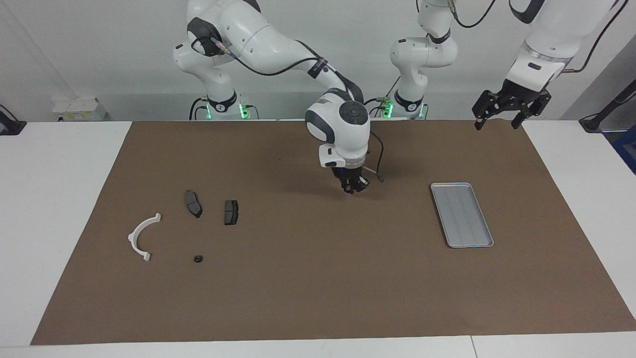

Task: Pick bearing gear from pile to tray
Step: 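Carry the bearing to the table center and release it with the right gripper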

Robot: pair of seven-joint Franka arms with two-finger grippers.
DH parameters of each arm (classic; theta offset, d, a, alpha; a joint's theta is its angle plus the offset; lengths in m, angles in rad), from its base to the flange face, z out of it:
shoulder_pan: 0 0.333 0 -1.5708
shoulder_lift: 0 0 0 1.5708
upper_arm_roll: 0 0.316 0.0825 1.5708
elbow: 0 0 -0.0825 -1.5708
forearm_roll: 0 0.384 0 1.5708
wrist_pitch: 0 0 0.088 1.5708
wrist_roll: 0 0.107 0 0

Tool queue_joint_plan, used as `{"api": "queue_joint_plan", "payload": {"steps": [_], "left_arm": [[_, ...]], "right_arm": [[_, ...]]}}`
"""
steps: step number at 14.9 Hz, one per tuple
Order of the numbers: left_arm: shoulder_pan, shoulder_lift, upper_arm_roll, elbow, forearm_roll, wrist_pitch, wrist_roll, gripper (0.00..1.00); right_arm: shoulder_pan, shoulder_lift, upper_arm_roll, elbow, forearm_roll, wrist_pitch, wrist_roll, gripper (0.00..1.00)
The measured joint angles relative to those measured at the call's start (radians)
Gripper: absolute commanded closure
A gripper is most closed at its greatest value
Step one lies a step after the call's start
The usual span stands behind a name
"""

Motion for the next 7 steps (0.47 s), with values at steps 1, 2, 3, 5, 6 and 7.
{"api": "queue_joint_plan", "payload": {"steps": [1,2,3,5,6,7], "left_arm": [[0.000,0.000,0.000,0.000,0.000,0.000,0.000,0.00],[0.000,0.000,0.000,0.000,0.000,0.000,0.000,0.00],[0.000,0.000,0.000,0.000,0.000,0.000,0.000,0.00],[0.000,0.000,-0.002,0.000,0.000,0.003,0.000,0.00],[0.000,0.000,-0.005,0.000,0.000,0.005,0.000,0.00],[-0.001,0.000,-0.009,0.000,0.000,0.004,0.000,0.00]], "right_arm": [[-0.001,0.006,-0.002,0.000,-0.002,0.007,0.000,1.00],[-0.002,0.008,-0.003,-0.002,-0.002,0.013,0.000,1.00],[-0.003,0.008,-0.004,-0.008,-0.002,0.028,0.000,1.00],[-0.006,0.009,-0.005,-0.037,-0.002,0.074,0.000,1.00],[-0.007,0.009,-0.006,-0.054,-0.002,0.091,0.000,1.00],[-0.007,0.009,-0.007,-0.066,-0.003,0.103,0.000,1.00]]}}
